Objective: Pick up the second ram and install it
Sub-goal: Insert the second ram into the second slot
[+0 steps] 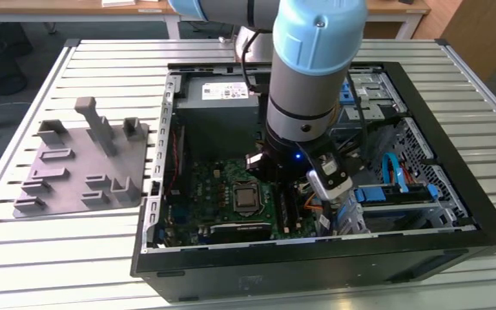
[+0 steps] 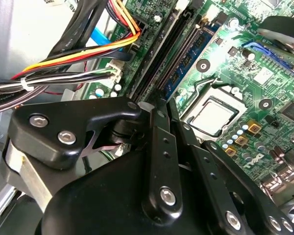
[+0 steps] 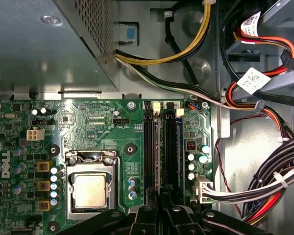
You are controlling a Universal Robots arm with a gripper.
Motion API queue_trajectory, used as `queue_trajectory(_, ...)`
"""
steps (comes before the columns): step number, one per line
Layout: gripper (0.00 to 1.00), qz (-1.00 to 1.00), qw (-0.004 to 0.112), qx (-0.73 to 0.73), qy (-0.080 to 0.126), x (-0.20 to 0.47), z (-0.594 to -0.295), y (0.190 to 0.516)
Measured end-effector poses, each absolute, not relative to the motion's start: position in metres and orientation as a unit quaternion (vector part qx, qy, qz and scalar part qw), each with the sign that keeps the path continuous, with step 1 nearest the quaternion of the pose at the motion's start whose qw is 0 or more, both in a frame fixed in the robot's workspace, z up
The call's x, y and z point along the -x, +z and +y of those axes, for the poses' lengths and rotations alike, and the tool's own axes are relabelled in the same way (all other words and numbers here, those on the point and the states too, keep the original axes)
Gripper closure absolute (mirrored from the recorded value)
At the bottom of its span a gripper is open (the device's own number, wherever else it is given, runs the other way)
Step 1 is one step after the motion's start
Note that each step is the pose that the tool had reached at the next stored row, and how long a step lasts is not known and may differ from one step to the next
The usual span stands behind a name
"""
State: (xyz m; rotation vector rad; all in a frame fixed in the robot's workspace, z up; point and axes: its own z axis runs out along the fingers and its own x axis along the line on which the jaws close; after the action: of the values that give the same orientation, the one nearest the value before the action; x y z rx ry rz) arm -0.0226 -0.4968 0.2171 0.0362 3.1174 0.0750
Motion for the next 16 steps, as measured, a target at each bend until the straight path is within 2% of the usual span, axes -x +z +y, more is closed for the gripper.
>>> queue_trajectory(16,0.86,1.000,0.012,-0.012,0.014,0.0217,-0.4883,0.2148)
